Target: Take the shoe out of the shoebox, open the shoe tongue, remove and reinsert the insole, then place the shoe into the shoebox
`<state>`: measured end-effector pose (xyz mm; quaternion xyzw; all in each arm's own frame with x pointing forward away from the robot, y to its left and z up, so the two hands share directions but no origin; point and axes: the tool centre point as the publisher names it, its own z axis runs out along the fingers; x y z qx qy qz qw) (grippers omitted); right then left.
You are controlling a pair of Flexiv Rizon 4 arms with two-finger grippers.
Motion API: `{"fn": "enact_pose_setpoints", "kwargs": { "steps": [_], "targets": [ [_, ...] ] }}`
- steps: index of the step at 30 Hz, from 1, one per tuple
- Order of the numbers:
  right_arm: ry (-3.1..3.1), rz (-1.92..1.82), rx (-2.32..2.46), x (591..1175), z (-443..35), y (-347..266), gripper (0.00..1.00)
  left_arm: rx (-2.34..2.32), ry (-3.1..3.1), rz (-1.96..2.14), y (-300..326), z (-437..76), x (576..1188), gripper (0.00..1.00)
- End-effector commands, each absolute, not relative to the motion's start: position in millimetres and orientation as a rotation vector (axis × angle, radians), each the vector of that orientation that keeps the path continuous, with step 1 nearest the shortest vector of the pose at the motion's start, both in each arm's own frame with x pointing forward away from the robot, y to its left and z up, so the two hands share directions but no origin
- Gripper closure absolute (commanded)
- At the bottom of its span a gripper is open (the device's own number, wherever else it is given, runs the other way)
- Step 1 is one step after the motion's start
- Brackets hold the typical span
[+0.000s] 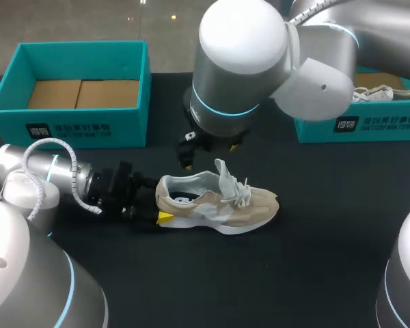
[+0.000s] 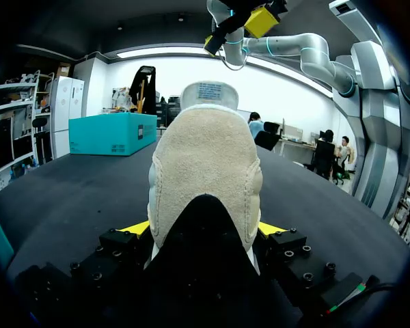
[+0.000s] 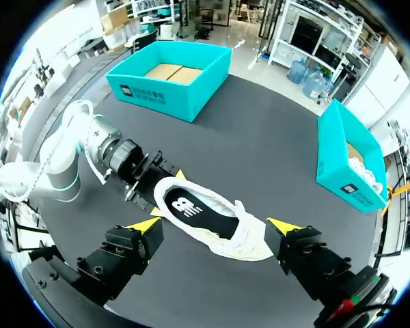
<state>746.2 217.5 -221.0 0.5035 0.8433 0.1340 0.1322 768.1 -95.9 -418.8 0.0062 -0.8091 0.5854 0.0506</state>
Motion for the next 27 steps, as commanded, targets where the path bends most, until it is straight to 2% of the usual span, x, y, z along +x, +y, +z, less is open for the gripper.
{"fn": "enact_pose_setpoints", "kwargs": {
  "steps": [1,6,7,20,27],
  "targets": [
    [2.631,0.254,0.774,740.3,-223.0,235.8,0.00,0.019,-2.464,1.781,-95.8,-419.0,767.6,1.00],
    [2.738,0.247,0.413,726.3,-223.3,247.3,0.00,0.019,-2.464,1.781,-95.8,-419.0,767.6,1.00],
    [2.721,0.159,0.472,726.4,-224.7,247.2,0.00,0.019,-2.464,1.781,-95.8,-419.0,767.6,1.00],
    [2.721,0.159,0.472,726.4,-224.7,247.2,0.00,0.019,-2.464,1.781,-95.8,-419.0,767.6,1.00],
    [2.768,0.101,0.262,726.5,-233.6,254.0,0.00,0.019,-2.464,1.781,-95.8,-419.0,767.6,1.00]
  ]
}}
